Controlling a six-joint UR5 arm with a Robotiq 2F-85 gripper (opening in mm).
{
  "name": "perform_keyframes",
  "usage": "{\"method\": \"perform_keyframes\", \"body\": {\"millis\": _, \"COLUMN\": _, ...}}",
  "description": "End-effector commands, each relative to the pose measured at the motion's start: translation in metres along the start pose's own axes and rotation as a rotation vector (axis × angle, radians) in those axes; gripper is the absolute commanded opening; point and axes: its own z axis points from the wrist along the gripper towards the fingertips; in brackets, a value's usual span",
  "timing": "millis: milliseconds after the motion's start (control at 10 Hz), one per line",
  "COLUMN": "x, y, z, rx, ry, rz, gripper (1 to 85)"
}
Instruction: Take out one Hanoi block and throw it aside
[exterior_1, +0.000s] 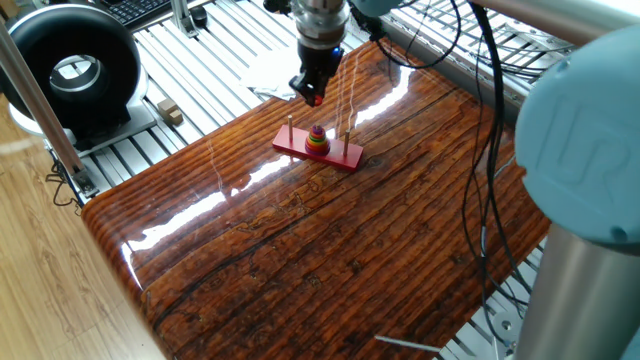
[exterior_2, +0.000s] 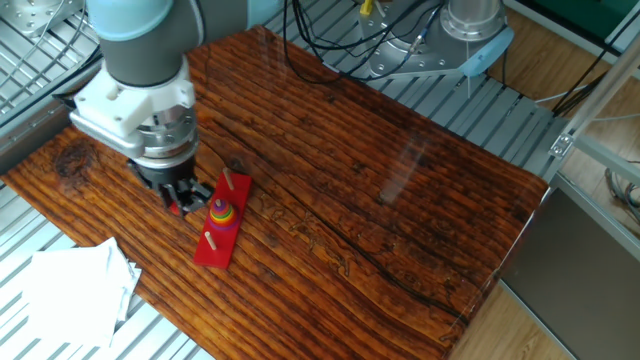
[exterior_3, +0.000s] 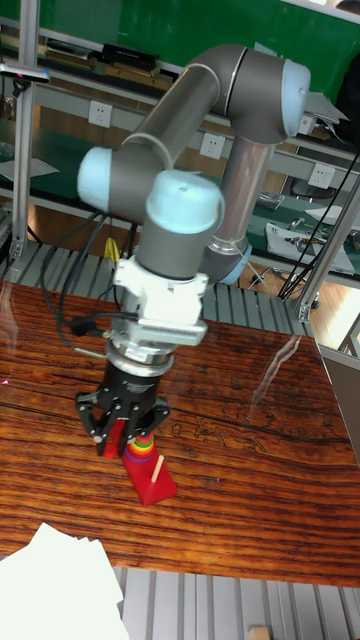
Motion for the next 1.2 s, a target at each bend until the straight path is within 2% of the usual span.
{"method": "perform_keyframes", "body": {"millis": 0, "x": 0.013, "y": -0.011, "z": 0.019, "rx": -0.039, "ry": -0.013, "rz": -0.03, "gripper": 6.3}}
{"method": "perform_keyframes", "body": {"millis": 200, "x": 0.034, "y": -0.014, "z": 0.028, "rx": -0.042, "ry": 0.031, "rz": -0.044, "gripper": 7.0}}
{"method": "perform_keyframes", "body": {"millis": 400, "x": 0.037, "y": -0.019, "z": 0.04, "rx": -0.024, "ry": 0.029, "rz": -0.04, "gripper": 7.0}}
{"method": "perform_keyframes", "body": {"millis": 600, "x": 0.044, "y": -0.021, "z": 0.041, "rx": -0.016, "ry": 0.049, "rz": -0.026, "gripper": 7.0}}
{"method": "perform_keyframes", "body": {"millis": 1100, "x": 0.048, "y": -0.015, "z": 0.044, "rx": -0.044, "ry": 0.057, "rz": -0.043, "gripper": 8.7}}
